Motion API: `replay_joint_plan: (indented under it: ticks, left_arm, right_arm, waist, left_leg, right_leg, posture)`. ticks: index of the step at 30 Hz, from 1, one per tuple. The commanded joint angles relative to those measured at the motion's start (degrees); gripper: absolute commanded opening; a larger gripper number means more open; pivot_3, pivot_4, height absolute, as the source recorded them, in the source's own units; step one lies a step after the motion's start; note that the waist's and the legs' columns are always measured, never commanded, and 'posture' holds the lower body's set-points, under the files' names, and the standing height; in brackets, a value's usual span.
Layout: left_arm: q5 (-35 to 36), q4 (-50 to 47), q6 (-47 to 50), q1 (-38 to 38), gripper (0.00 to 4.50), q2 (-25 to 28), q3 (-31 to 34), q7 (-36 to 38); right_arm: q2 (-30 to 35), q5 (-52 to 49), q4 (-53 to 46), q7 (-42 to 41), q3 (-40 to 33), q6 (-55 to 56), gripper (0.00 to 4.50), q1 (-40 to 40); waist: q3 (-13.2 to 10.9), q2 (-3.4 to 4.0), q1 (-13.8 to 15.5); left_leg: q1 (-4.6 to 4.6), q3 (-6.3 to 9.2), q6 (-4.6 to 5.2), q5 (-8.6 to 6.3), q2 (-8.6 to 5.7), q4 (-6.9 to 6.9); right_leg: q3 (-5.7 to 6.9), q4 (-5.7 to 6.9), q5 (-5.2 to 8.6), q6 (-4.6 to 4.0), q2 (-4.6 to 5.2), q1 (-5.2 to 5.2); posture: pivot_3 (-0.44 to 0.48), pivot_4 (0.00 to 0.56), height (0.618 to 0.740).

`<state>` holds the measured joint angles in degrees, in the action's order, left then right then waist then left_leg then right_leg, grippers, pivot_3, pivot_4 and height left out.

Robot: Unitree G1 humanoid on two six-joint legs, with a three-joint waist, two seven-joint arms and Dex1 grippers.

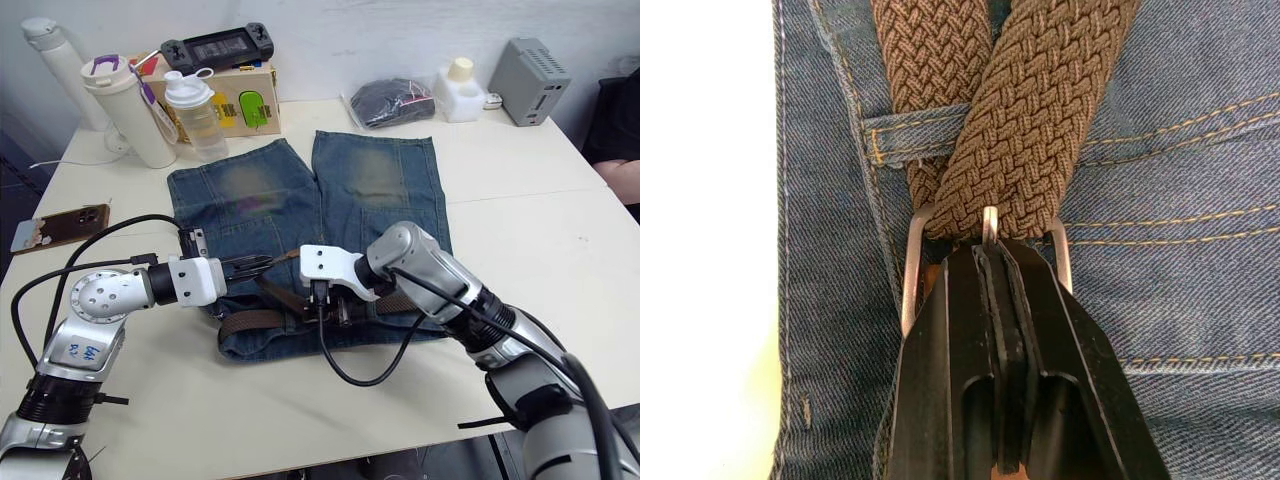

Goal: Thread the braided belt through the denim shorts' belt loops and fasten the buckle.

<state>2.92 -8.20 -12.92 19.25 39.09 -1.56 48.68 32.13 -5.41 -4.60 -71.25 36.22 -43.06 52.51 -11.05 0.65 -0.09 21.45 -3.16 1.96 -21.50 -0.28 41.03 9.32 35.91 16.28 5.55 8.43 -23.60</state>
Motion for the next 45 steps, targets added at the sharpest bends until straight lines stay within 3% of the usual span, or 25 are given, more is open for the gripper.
replay_joint_plan:
  ticks: [1, 10, 17, 22, 28, 37, 45]
  left_arm:
    - [0.03, -0.84, -1.08, 0.86, 0.0, -0.32, 0.08, -0.88]
    - [0.5, 1.31, -2.08, 4.07, 0.0, -0.52, -0.25, -0.34]
    - [1.23, 5.52, -4.77, 9.14, 0.0, 0.57, -0.26, 1.75]
    - [1.97, 9.47, -7.02, 14.34, 0.0, 1.01, -0.39, 4.39]
    - [3.13, 19.43, -12.39, 26.49, 0.0, -0.13, -2.92, 10.09]
    - [3.31, 37.66, -23.04, 45.58, 0.0, -9.18, -8.06, 17.1]
    - [0.93, 51.74, -29.32, 60.02, 0.0, -20.91, -8.59, 12.62]
  right_arm:
    - [-0.6, 2.02, 2.53, -1.51, 3.32, -0.43, 0.09, 0.54]
    - [-4.69, 8.4, 15.08, -4.28, 11.19, 2.0, 0.09, 3.56]
    - [-7.92, 12.66, 19.14, -6.98, 15.63, 3.73, 0.09, 3.41]
    - [-10.51, 15.71, 21.48, -8.3, 17.87, 4.59, 0.09, 2.43]
    - [-12.02, 19.98, 24.01, -10.15, 19.86, 8.16, 0.09, 0.47]
    - [-14.22, 23.91, 24.55, -12.59, 20.44, 10.66, 0.09, -2.38]
    - [-15.0, 25.58, 23.54, -13.78, 19.9, 10.48, 0.09, -4.04]
  waist:
    - [0.0, 0.0, -0.03]
    - [0.21, -0.17, -0.15]
    - [0.88, -0.35, -1.13]
    - [1.43, -0.47, -1.78]
    - [1.65, -0.48, -1.72]
    - [2.22, -0.39, -1.59]
    - [2.6, -0.38, -1.45]
  left_leg:
    - [0.0, 0.0, 0.0, 0.0, 0.0, 0.0]
    - [-0.24, -0.01, 0.0, 0.0, 0.01, 0.0]
    - [-0.38, -0.02, -0.02, -0.01, 0.05, -0.04]
    - [-0.5, -0.03, -0.04, -0.02, 0.06, -0.06]
    - [-1.29, -0.01, -0.17, -0.1, 0.11, -0.21]
    - [-1.31, -0.03, -0.19, -0.11, 0.12, -0.19]
    - [-1.29, 0.01, -0.08, -0.13, 0.04, -0.11]
  right_leg:
    - [0.0, 0.0, 0.0, 0.0, 0.0, 0.0]
    - [-0.02, 0.04, 0.0, 0.0, 0.0, 0.2]
    - [-0.05, 0.07, 0.01, -0.01, -0.02, 0.25]
    - [-0.06, 0.06, 0.01, -0.01, -0.03, 0.35]
    - [-0.06, -0.04, 0.06, -0.09, -0.04, 1.13]
    - [-0.07, -0.01, 0.07, -0.09, -0.07, 1.14]
    - [-0.06, -0.02, 0.06, -0.07, 0.04, 1.2]
  posture:
    - [0.0, 0.15, 0.687]
    - [0.0, 0.15, 0.687]
    - [0.0, 0.15, 0.687]
    - [0.0, 0.15, 0.687]
    - [0.0, 0.15, 0.687]
    - [0.0, 0.15, 0.687]
    - [0.0, 0.15, 0.687]
